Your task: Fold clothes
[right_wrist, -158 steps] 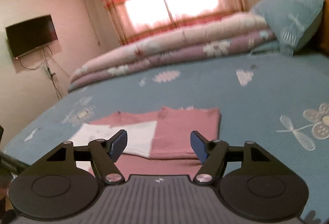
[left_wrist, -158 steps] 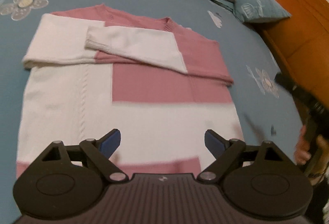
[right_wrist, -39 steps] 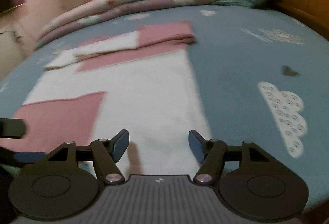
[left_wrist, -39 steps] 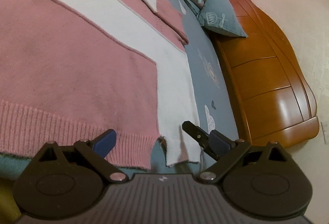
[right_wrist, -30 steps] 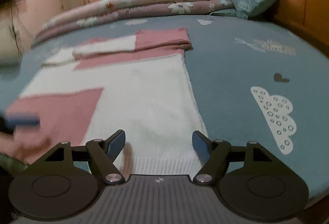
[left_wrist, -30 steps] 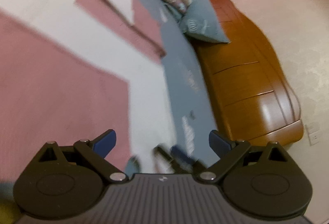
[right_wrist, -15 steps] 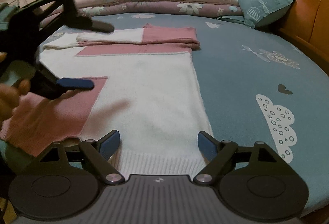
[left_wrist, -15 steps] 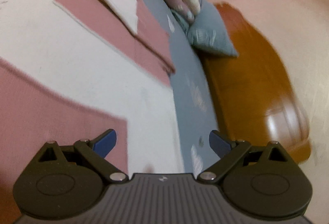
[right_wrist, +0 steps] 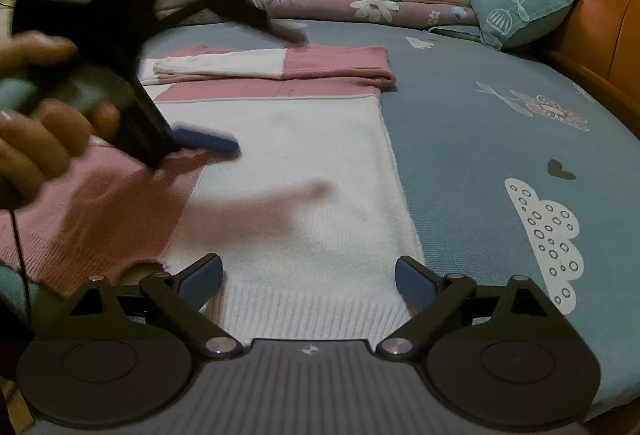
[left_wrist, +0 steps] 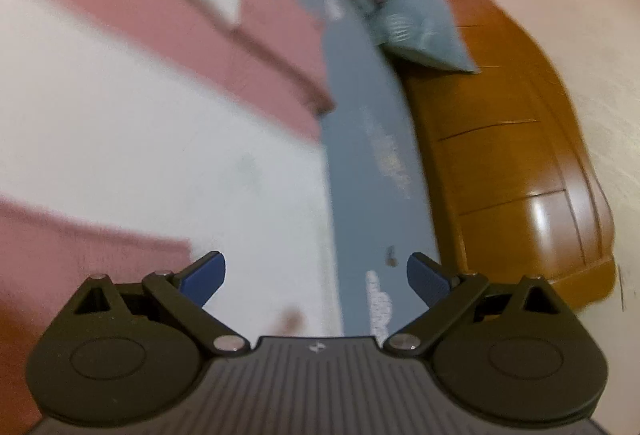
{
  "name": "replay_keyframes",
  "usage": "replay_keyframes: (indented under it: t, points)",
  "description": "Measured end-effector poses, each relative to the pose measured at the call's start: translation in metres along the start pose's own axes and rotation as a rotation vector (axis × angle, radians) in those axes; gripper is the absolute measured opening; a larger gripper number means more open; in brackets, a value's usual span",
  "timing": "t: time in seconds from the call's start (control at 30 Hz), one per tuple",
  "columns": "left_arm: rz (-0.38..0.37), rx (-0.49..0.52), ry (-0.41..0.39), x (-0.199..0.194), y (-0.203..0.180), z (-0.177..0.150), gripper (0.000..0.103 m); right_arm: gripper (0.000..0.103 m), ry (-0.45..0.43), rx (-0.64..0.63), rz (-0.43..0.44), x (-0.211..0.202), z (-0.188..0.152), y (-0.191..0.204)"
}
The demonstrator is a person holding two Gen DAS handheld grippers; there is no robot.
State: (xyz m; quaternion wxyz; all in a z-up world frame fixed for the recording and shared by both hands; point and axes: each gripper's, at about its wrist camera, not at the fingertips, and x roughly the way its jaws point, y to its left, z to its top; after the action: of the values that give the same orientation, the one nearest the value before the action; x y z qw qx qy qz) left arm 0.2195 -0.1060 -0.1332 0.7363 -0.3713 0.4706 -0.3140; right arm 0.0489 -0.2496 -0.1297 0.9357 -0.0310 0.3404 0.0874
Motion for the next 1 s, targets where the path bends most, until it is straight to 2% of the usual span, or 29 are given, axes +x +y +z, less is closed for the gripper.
replay_keyframes:
  t: [0.07,0.1,0.17,0.23,0.4,0.5,0.6,0.7,0.83,1.0]
  points:
    - [-0.004,0.001,0.050,0.009,-0.002,-0.001,0.099,0.096,0.002,-0.004,-0.004,-0.001,0.000,0.001]
    - [-0.035,-0.012,0.090,0.013,-0.004,0.001,0.099,0.096,0.003,-0.003,-0.006,-0.002,0.000,0.002]
    - [-0.065,-0.006,0.099,0.013,-0.016,0.009,0.099,0.096,-0.012,0.000,-0.002,-0.008,0.001,0.002]
    - [-0.030,0.059,0.072,0.014,-0.033,0.022,0.099,0.096,-0.034,0.005,0.001,-0.015,0.002,0.002]
    - [-0.010,0.099,0.096,0.052,-0.050,0.052,0.099,0.100,-0.088,0.069,0.016,-0.029,0.006,-0.009]
    - [0.022,0.135,0.087,0.078,-0.053,0.062,0.099,0.100,-0.077,0.125,0.023,-0.030,0.008,-0.019]
    - [0.014,0.124,0.133,0.102,-0.050,0.065,0.099,0.100,-0.066,0.170,0.036,-0.030,0.008,-0.028]
    - [0.047,0.156,0.156,0.120,-0.054,0.065,0.101,0.100,-0.064,0.197,0.048,-0.030,0.007,-0.034]
    - [0.055,0.176,0.160,0.125,-0.058,0.062,0.101,0.100,-0.063,0.207,0.059,-0.030,0.008,-0.034]
    - [-0.012,0.126,0.196,0.101,-0.056,0.062,0.101,0.100,-0.061,0.215,0.059,-0.028,0.007,-0.035]
